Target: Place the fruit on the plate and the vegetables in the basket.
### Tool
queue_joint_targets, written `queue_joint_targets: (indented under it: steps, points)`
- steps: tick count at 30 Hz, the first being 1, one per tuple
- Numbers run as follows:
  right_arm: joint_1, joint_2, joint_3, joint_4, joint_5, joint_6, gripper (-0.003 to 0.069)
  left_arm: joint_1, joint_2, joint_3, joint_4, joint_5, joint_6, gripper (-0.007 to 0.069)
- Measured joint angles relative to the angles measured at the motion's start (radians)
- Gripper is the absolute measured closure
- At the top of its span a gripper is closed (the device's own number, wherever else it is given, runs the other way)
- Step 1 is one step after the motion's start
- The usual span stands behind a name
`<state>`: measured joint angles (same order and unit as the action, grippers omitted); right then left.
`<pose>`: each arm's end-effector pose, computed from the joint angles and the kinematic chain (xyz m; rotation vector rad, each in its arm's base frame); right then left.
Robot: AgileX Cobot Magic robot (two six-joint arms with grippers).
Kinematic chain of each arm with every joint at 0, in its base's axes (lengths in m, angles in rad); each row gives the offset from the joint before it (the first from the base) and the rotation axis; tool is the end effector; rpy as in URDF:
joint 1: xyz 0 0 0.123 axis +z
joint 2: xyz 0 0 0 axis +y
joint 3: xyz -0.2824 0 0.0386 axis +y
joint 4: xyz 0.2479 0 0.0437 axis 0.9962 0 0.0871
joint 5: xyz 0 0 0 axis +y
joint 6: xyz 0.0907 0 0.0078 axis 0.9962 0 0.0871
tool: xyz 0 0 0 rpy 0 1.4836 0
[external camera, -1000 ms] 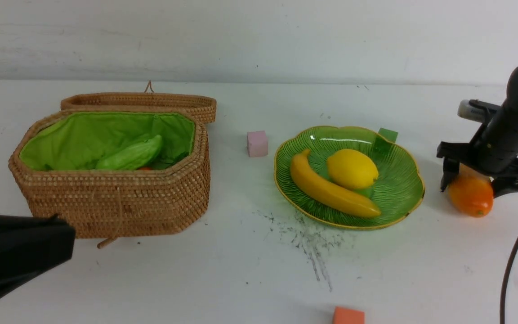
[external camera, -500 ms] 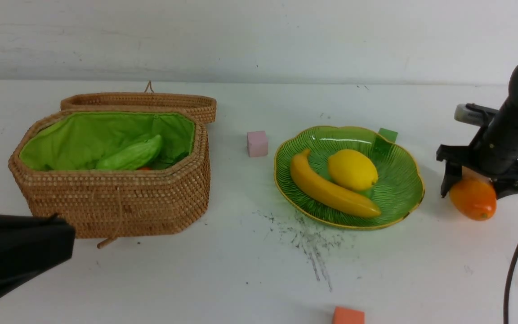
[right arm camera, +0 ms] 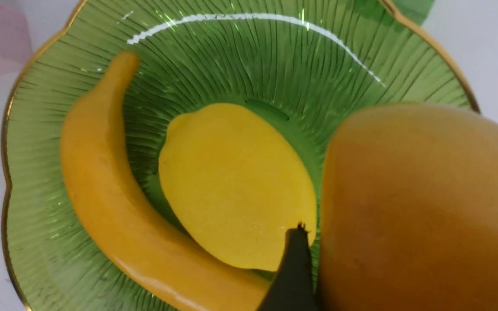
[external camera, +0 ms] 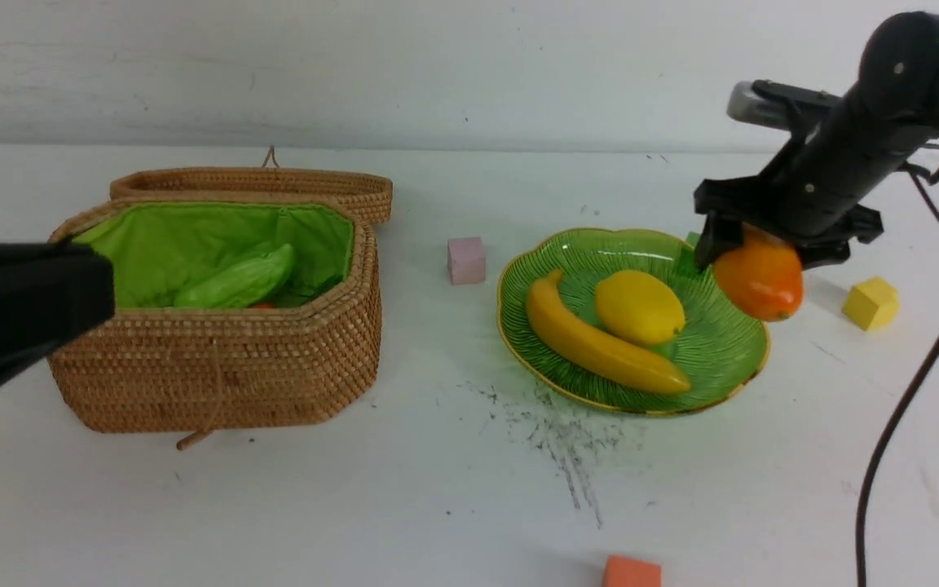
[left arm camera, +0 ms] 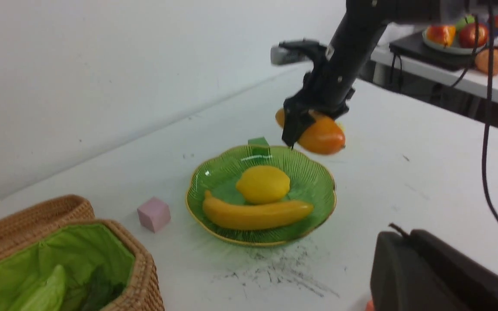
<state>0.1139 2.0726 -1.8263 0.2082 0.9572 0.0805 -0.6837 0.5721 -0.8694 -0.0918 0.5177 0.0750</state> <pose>0.4561 0.0677 0.2537 0.0637 2.6905 0.3262 0.0732 -0.0650 0.4107 0.6094 1.6222 -0.5496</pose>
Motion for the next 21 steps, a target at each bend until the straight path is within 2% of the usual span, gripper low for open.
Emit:
queue_joint_targets:
  steps: [3, 8, 13, 18, 19, 21]
  points:
    - [0.009, 0.016, 0.0, 0.0, -0.006, 0.0, 0.008, 0.0, 0.0, 0.0, 0.0, -0.005, 0.0, 0.0617]
    - [0.011, 0.019, 0.0, 0.001, -0.005, -0.002, -0.0015, 0.0, 0.0, 0.0, 0.0, -0.006, 0.001, 0.0618]
    - [0.011, -0.012, 0.0, -0.003, 0.038, -0.002, 0.0004, 0.0, 0.0, 0.0, 0.0, -0.006, 0.001, 0.0618]
    - [0.011, -0.144, 0.0, -0.013, 0.114, -0.027, 0.0149, 0.0, 0.0, 0.0, 0.0, -0.007, 0.001, 0.062]
    - [0.011, -0.201, 0.0, -0.013, 0.156, -0.037, 0.0232, 0.0, 0.0, 0.0, 0.0, -0.008, -0.004, 0.062]
    - [0.011, -0.263, 0.001, -0.015, 0.206, -0.045, 0.0315, 0.0, -0.003, 0.0, 0.0, -0.008, -0.023, 0.062]
